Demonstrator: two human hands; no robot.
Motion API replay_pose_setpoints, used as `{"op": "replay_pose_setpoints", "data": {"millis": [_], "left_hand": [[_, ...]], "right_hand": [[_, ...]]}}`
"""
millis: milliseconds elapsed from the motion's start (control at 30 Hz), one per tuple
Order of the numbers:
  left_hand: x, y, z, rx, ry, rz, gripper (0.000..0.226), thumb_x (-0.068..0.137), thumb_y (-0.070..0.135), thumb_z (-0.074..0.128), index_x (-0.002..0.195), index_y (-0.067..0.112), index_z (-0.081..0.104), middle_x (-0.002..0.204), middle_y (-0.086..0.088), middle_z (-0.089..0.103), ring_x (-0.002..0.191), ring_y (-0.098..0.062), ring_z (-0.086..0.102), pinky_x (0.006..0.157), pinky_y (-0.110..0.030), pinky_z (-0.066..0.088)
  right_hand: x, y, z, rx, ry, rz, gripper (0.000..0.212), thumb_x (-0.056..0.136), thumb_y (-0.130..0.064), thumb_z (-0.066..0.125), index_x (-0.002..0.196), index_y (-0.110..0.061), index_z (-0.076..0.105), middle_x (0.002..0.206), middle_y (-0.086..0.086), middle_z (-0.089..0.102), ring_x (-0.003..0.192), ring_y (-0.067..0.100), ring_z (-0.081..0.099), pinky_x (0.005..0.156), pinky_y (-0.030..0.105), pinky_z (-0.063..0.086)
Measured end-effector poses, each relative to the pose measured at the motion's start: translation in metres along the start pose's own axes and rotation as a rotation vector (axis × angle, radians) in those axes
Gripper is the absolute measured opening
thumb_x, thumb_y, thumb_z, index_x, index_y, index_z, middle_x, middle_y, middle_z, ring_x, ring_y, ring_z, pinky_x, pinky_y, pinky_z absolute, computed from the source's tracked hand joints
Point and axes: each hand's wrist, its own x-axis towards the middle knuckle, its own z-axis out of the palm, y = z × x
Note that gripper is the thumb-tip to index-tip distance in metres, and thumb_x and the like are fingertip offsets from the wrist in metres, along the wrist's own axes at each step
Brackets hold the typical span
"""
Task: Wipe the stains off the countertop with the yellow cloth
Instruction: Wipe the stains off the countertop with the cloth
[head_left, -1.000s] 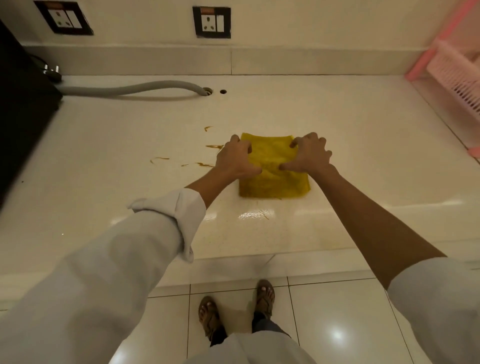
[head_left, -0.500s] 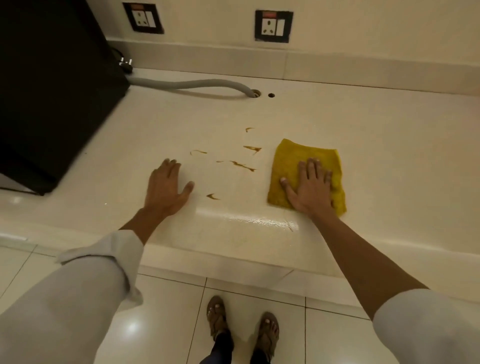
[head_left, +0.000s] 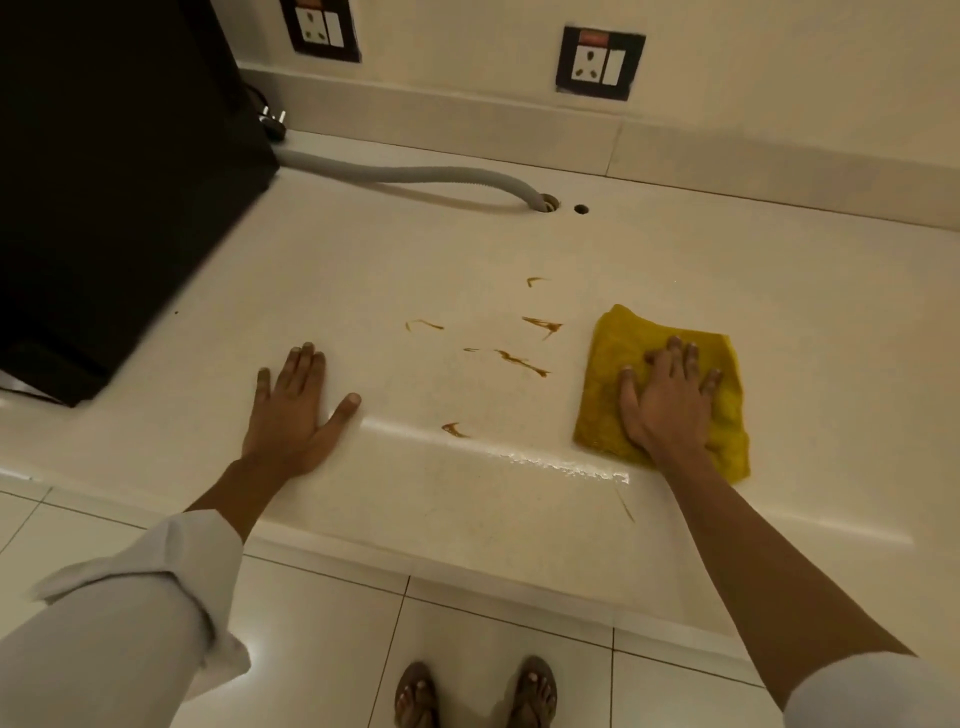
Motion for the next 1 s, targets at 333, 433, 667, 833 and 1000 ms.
{"op": "replay_pose_setpoints", "data": {"millis": [333,433,667,833,1000], "left_hand": [[0.002,-0.004,0.000,0.029,-0.014,0.071,0.104,0.077,0.081,0.001,0.153,0.011,0.003,0.164,-0.003,-0.002,0.151,-0.014,-0.004,0.122,-0.050,-0.002],[0.003,-0.004,0.000,0.027,-0.013,0.066,0.104,0.077,0.081,0.001,0.153,0.011,0.004,0.164,-0.003,-0.002,0.151,-0.013,-0.005,0.122,-0.050,-0.002],[0.003,-0.003,-0.002,0.010,-0.011,0.071,0.102,0.078,0.080,0.004,0.153,0.012,0.003,0.164,-0.003,-0.003,0.150,-0.012,-0.008,0.123,-0.050,-0.002],[0.003,-0.003,-0.004,-0.005,-0.015,0.074,0.103,0.078,0.081,0.003,0.153,0.011,0.004,0.164,-0.003,-0.003,0.151,-0.013,-0.008,0.122,-0.051,-0.001],[0.003,-0.002,-0.005,-0.035,-0.010,0.081,0.100,0.081,0.079,0.005,0.153,0.010,0.007,0.164,-0.004,0.000,0.151,-0.015,-0.006,0.122,-0.053,0.000]], "right_hand": [[0.051,-0.021,0.010,-0.120,-0.113,0.058,0.086,0.087,-0.077,0.008,0.155,-0.024,0.014,0.164,0.015,0.008,0.151,0.033,0.000,0.118,0.060,-0.003],[0.070,-0.033,0.015,-0.122,-0.125,0.066,0.089,0.086,-0.079,0.007,0.155,-0.024,0.012,0.164,0.015,0.006,0.151,0.033,0.000,0.118,0.061,-0.003],[0.114,-0.076,0.030,-0.132,-0.153,0.052,0.091,0.084,-0.080,0.006,0.156,-0.025,0.008,0.164,0.015,0.002,0.151,0.033,-0.003,0.118,0.061,-0.005],[0.136,-0.117,0.043,-0.146,-0.180,0.022,0.092,0.083,-0.081,0.004,0.156,-0.025,0.005,0.164,0.015,-0.001,0.151,0.033,-0.005,0.118,0.061,-0.006],[0.141,-0.163,0.055,-0.150,-0.193,-0.046,0.091,0.084,-0.080,0.003,0.156,-0.025,0.004,0.164,0.015,-0.002,0.151,0.034,-0.006,0.118,0.060,-0.007]]}}
